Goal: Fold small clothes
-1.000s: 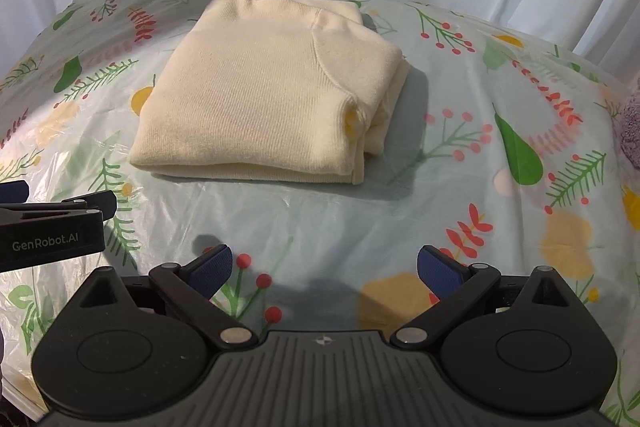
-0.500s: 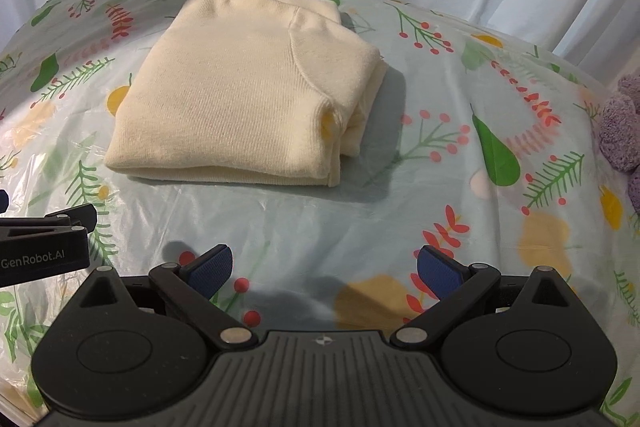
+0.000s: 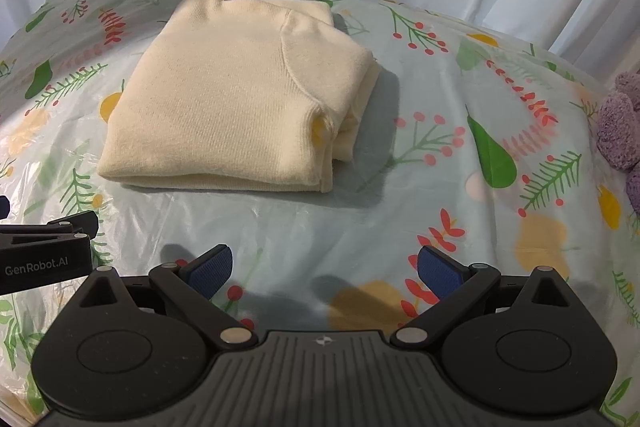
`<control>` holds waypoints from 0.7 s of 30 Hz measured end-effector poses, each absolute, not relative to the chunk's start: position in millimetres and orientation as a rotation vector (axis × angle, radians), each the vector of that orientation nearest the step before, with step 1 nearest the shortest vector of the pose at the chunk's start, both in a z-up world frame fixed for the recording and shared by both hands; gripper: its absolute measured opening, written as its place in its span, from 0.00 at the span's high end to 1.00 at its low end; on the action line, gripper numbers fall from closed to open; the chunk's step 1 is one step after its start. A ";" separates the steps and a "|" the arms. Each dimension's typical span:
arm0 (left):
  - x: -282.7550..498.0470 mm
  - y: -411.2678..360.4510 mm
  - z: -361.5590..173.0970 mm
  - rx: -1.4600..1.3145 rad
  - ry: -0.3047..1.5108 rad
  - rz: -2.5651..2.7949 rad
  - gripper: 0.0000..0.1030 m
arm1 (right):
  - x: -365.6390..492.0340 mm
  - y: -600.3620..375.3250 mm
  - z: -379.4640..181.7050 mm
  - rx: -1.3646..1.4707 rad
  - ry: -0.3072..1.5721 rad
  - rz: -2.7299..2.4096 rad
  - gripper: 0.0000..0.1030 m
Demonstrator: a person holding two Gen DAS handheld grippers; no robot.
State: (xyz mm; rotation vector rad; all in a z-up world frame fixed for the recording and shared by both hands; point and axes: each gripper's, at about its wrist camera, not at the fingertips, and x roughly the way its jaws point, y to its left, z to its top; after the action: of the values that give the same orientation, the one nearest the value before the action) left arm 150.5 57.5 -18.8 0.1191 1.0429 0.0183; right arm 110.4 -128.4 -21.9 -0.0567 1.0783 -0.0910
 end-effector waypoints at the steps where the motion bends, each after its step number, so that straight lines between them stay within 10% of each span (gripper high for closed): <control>1: 150.8 57.1 -18.9 0.119 1.043 0.017 0.00 | 110.8 -128.6 -22.0 -0.057 1.078 -0.091 0.04; 21: 152.0 52.0 -18.3 0.101 1.057 -0.011 0.00 | 109.9 -133.0 -18.5 -0.053 1.065 -0.098 0.04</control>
State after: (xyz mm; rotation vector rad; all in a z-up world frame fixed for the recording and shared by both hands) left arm 152.0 52.0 -18.3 0.1005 1.0568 -0.0110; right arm 109.9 -133.0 -18.5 -0.0528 1.0654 -0.0977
